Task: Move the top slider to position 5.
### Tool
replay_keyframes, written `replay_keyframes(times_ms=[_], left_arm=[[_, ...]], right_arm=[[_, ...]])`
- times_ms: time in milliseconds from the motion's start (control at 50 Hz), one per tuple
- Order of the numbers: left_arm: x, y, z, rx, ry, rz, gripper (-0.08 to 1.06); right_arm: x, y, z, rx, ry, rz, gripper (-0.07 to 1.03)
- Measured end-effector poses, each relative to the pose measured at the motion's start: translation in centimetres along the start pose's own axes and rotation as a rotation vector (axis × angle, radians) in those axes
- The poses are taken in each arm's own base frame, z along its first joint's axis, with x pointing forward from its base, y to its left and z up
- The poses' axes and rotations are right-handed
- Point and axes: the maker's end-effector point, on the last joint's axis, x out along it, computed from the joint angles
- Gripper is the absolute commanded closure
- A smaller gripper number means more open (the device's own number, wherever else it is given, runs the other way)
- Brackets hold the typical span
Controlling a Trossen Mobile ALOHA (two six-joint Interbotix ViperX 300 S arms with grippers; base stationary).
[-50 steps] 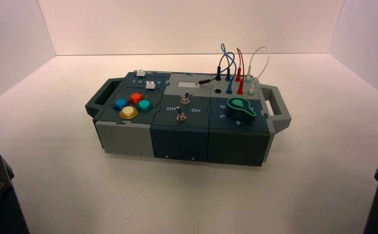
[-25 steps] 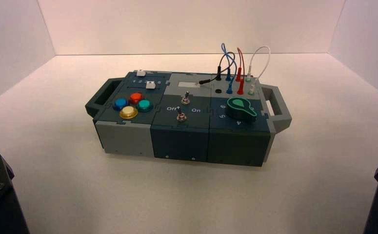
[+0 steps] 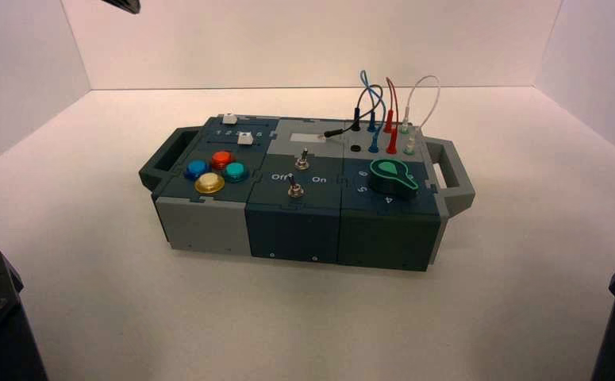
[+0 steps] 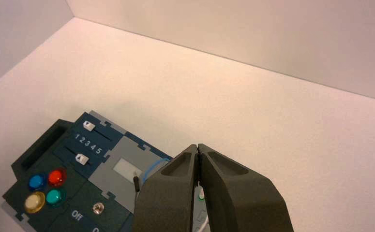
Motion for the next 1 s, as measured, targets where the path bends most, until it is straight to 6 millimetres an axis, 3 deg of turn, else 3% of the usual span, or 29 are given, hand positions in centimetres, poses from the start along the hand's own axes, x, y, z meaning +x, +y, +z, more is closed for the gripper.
replay_keyframes(times_ms=[160, 480, 700, 1000], left_arm=[[3.4, -0.7, -0.4, 0.002, 0.105, -0.013, 1.0], [7.3, -3.4, -1.4, 0.058, 0.222, -0.048, 1.0], [9.0, -4.9, -2.9, 0.085, 0.283, -0.065, 1.0], [10.7, -4.9, -4.3, 0.086, 0.342, -0.061, 1.0]], right_arm=[[2.7, 1.2, -0.1, 0.009, 0.065, 0.028, 0.98], [7.5, 1.7, -1.2, 0.033, 0.158, 0.035, 0.98], [9.7, 1.9, -2.1, 0.055, 0.209, 0.035, 0.98], [11.3, 2.7, -3.4, 0.049, 0.258, 0.046, 0.98]])
